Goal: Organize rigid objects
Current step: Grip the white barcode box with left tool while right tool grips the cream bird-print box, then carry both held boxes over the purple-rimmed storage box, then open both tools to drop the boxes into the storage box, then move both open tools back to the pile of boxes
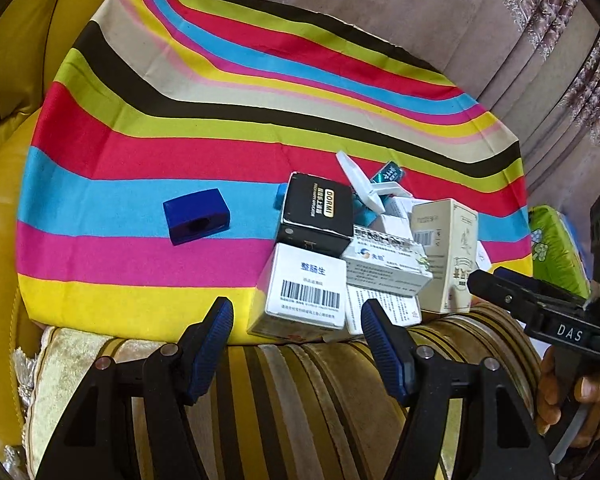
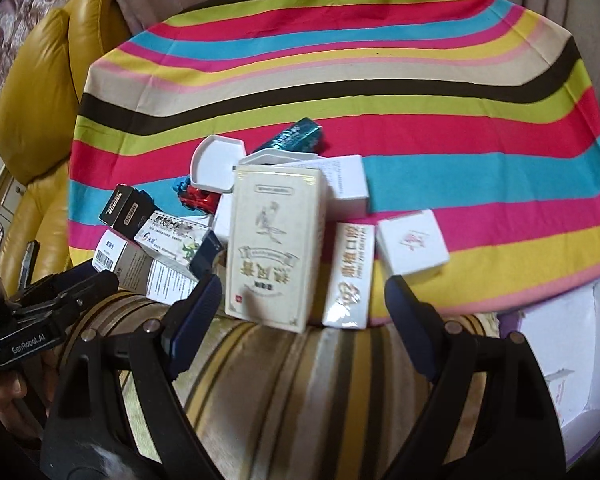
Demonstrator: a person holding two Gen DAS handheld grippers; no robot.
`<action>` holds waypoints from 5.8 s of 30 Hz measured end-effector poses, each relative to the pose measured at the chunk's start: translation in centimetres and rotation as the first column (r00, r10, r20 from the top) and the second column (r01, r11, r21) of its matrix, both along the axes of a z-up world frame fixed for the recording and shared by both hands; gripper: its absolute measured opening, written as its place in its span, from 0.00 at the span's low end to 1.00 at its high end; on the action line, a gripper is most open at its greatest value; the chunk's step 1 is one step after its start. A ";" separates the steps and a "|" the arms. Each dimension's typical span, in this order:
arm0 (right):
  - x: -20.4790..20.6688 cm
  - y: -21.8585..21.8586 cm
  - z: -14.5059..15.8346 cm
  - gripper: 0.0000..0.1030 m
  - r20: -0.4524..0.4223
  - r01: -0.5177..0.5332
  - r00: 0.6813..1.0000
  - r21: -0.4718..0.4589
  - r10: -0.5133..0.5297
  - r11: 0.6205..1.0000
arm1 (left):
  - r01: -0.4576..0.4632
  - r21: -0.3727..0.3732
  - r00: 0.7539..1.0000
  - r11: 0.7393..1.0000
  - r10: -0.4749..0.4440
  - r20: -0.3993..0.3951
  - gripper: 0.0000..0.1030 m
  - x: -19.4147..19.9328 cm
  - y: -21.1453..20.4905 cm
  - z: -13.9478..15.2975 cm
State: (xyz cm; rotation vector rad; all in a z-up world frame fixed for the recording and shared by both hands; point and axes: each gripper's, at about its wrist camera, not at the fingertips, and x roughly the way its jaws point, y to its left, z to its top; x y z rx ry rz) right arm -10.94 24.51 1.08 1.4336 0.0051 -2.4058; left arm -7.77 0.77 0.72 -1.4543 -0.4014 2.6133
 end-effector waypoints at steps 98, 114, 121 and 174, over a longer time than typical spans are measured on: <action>6.9 23.1 1.0 0.56 0.000 0.535 0.845 0.029 -0.535 0.845 | 0.542 0.456 0.816 0.706 -0.572 -0.084 0.44 1.4 21.9 2.2; 6.9 25.5 -1.3 0.56 0.049 0.600 0.797 0.050 -0.602 0.799 | 0.591 0.431 0.770 0.682 -0.636 -0.051 0.45 1.0 26.6 0.9; 6.5 25.5 -1.8 0.57 0.065 0.606 0.789 0.080 -0.610 0.792 | 0.590 0.475 0.765 0.654 -0.640 -0.068 0.80 0.7 26.8 0.6; 7.1 13.3 8.3 1.00 -0.426 0.421 0.805 -0.081 -0.413 0.903 | 0.108 -0.221 0.818 0.969 -0.213 -0.535 0.84 3.6 14.4 9.5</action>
